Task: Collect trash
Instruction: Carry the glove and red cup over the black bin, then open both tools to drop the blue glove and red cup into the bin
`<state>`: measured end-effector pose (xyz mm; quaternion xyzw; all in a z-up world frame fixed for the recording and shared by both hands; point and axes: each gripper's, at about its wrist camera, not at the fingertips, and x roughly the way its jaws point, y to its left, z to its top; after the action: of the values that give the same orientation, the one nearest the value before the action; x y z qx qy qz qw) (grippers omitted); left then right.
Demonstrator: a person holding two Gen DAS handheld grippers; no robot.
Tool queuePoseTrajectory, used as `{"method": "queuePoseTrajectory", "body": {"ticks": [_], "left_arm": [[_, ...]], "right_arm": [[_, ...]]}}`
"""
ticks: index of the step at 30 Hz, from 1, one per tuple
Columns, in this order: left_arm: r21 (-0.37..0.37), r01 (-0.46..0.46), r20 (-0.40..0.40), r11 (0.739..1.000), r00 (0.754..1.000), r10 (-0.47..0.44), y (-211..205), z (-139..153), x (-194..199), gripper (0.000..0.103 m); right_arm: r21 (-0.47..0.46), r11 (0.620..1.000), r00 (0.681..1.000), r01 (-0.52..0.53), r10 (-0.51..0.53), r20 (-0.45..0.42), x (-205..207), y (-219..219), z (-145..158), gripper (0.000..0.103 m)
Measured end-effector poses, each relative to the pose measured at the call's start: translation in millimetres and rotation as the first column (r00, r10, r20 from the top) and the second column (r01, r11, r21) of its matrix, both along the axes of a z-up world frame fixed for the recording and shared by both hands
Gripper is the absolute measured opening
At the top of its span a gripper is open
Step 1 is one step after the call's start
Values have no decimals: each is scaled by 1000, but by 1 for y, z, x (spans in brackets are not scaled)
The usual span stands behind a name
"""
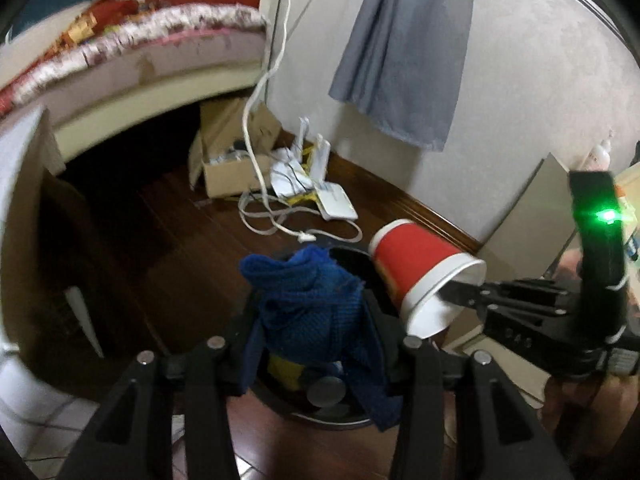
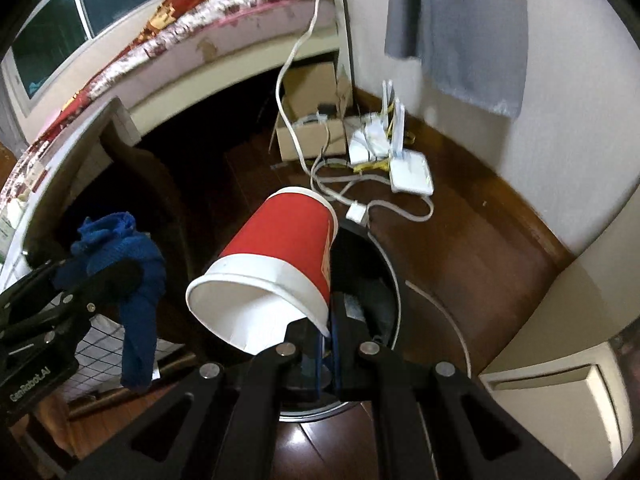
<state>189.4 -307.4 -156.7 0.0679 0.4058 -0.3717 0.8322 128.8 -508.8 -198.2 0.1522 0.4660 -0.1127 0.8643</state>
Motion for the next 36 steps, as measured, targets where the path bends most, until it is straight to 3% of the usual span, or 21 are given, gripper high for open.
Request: {"method": "queuePoseTrajectory", "body": {"ticks": [2, 3, 4, 5, 6, 10, 26, 36], "left_arm": [[21, -3, 3, 1000, 1000, 3, -7, -9, 4, 60], [31, -4, 0, 1000, 1000, 4, -9, -13, 5, 69], [43, 10, -6, 999, 1000, -10, -11, -17, 5, 73], [62, 13, -9, 998, 1000, -13, -13, -21, 6, 74], [78, 15, -15, 997, 1000, -14, -14, -25, 6, 75], [94, -22, 5, 995, 1000, 22, -9, -29, 3, 93], [141, -49, 63, 989, 997, 40, -9, -26, 1, 100], [134, -67, 91, 989, 994, 55, -2, -10, -3, 102]], "right_arm": [[27, 1000, 999, -15, 16, -43, 8, -6, -16, 4], [16, 1000, 997, -11, 12, -80, 12, -9, -25, 10], [-6, 1000, 994, 9, -9, -105, 14, -14, -31, 40], [-21, 999, 993, 36, -38, -114, 12, -18, -35, 63], [-27, 998, 991, 62, -65, -117, 9, -23, -37, 100], [-60, 994, 989, 97, -103, -110, 2, -27, -32, 102], [-162, 982, 982, 92, -117, -151, -5, -23, -35, 102], [-202, 973, 985, 109, -134, -112, -10, -20, -19, 102]]}}
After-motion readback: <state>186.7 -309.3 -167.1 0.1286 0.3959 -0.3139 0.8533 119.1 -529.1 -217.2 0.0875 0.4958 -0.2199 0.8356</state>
